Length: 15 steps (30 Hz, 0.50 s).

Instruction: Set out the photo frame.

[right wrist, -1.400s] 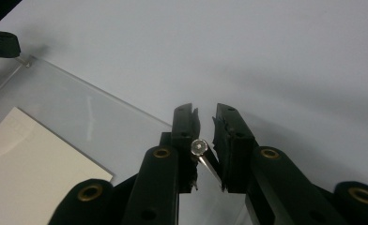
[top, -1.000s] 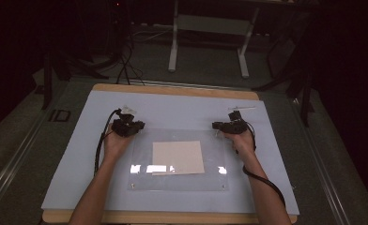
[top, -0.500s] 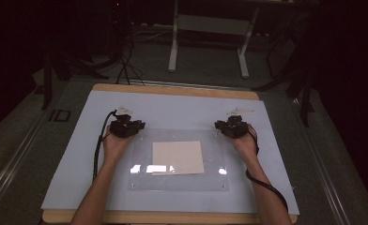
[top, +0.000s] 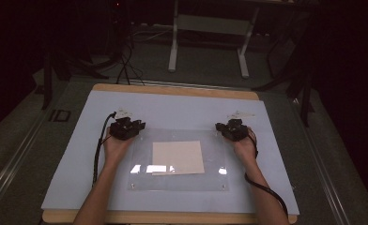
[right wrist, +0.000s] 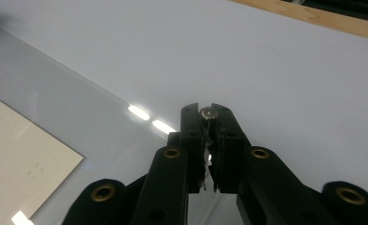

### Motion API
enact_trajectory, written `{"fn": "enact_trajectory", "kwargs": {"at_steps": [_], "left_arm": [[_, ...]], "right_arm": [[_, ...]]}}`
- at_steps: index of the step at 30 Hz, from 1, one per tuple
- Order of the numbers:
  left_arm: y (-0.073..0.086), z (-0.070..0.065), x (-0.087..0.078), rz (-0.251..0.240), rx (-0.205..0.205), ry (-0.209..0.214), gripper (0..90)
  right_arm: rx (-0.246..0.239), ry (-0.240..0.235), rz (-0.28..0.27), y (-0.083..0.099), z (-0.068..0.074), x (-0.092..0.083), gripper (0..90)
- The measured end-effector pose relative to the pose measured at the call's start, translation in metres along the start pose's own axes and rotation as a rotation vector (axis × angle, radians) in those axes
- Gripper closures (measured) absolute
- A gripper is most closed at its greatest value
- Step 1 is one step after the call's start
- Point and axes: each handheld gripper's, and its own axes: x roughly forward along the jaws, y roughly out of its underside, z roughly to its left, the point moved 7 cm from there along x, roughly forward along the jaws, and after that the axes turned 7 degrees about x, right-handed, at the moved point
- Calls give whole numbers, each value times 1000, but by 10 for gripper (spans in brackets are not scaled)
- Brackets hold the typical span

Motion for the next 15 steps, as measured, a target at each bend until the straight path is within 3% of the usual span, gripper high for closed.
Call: {"fn": "enact_trajectory", "kwargs": {"at_steps": [3, 7, 11, 15], "left_arm": [[-1, 0, 1, -15, -7, -2, 708], [-1, 1, 1, -27, 2, -37, 771], [1, 3, -1, -39, -9, -37, 828], [1, 3, -1, -40, -3, -42, 830]], "right_arm": [[13, -9, -10, 1, -1, 0, 844], [16, -7, -11, 1, 0, 0, 844], [21, -11, -13, 1, -1, 0, 843], [33, -16, -16, 1, -1, 0, 841]]}}
